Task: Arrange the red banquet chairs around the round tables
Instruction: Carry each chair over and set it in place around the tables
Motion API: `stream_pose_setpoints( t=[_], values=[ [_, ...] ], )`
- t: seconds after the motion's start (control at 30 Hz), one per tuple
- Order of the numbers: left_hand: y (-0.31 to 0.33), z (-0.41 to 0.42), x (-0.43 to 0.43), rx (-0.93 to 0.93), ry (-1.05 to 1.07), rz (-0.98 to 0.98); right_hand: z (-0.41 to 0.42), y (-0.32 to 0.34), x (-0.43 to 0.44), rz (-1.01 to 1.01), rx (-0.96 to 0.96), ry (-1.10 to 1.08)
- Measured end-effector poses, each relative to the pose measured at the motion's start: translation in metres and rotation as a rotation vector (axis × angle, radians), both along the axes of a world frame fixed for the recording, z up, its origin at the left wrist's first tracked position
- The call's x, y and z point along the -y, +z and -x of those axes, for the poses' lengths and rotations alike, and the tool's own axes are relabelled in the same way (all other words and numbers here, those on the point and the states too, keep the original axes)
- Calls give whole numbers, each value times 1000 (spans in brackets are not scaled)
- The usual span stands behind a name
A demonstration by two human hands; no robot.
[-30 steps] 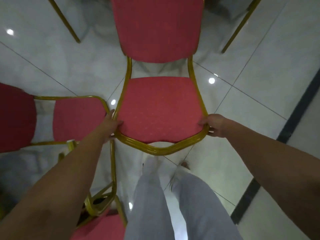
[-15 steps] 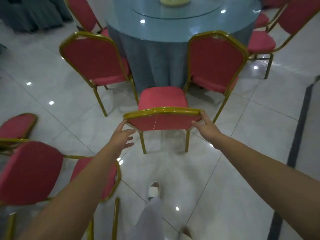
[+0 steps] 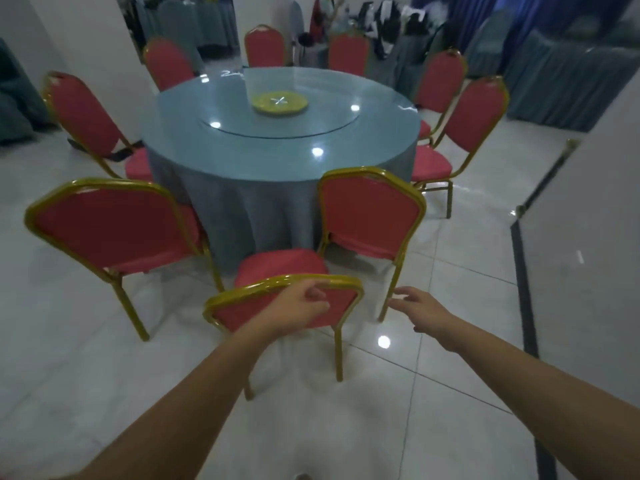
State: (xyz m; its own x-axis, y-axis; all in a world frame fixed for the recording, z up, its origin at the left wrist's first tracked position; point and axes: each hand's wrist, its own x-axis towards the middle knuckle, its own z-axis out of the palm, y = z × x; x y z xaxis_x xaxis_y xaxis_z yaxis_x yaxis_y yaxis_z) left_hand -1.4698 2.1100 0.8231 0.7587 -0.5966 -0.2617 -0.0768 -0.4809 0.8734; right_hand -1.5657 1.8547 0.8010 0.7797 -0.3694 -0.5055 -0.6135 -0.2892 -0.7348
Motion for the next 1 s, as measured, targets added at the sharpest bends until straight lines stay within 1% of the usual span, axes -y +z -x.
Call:
stream_pose_setpoints(
  t=[0.1,0.23,0.37,0.47,0.57,0.7,0.77,0.83,0.9,1.0],
  values=[
    [20,-31,41,56,-65,41,-6,7,26,12,40,-73],
    [27,-66,97,63,-89,20,-16,22,72,36,125,-131],
    [15,-103,152,118,-133,-55,-39,26,133,97,187,-165],
    [5,-132,193,150,-123,-138,-57,24,182,108,202,-151],
    [-3,-157,229,147,-54,-203,-79,20,229,106,212,-59],
    [-9,-183,267,137,95,-252,-122,13,283,236,203,113],
    [-12,-193,278,196,143,-281,-151,10,301,271,232,172],
    [-19,-196,286,282,157,-319,-182,3,310,300,299,238],
    [-27,-197,294,311,170,-330,-211,-5,310,303,334,293],
    [-31,-213,302,311,195,-381,-254,-20,300,331,291,360]
  ],
)
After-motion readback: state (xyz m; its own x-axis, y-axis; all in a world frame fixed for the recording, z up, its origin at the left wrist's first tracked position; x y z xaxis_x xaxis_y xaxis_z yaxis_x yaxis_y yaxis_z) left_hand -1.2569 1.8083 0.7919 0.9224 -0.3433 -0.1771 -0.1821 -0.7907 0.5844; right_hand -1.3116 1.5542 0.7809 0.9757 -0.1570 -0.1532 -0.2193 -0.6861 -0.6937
